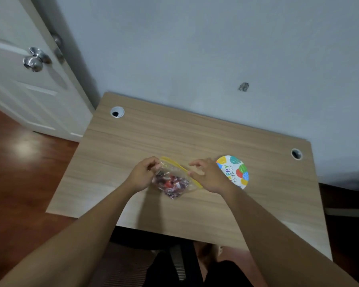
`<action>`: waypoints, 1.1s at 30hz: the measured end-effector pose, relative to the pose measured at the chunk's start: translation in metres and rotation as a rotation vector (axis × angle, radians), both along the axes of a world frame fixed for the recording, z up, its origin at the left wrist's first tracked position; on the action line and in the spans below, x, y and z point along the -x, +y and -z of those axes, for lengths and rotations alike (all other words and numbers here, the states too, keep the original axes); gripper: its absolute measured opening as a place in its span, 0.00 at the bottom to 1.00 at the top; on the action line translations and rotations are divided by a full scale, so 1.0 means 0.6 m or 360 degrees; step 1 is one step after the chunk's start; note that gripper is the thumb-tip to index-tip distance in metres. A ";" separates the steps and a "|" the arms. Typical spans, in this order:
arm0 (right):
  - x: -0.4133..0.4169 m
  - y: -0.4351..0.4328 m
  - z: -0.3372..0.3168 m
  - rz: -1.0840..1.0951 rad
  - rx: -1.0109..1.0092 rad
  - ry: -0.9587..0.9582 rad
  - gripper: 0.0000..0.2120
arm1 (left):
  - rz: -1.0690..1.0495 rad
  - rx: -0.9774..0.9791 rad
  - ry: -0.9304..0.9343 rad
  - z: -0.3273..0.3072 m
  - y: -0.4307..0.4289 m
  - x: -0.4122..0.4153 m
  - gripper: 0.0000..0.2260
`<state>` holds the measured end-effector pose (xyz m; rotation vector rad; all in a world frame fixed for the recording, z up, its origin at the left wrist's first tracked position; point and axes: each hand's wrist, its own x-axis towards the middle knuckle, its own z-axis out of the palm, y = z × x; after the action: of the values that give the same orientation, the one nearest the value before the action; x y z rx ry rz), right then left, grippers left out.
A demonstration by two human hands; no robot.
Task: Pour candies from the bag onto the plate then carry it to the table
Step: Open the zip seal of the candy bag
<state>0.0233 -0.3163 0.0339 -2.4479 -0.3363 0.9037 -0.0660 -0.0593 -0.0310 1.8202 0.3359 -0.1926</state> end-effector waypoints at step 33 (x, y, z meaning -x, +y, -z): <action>0.088 0.025 -0.005 0.0501 -0.0640 0.0416 0.14 | -0.0620 0.1005 0.0499 -0.083 -0.118 0.067 0.06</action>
<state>-0.0292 -0.3014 0.0371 -1.9197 -0.0296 0.9023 -0.1059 -0.1302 0.0185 1.0746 0.7496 -0.2747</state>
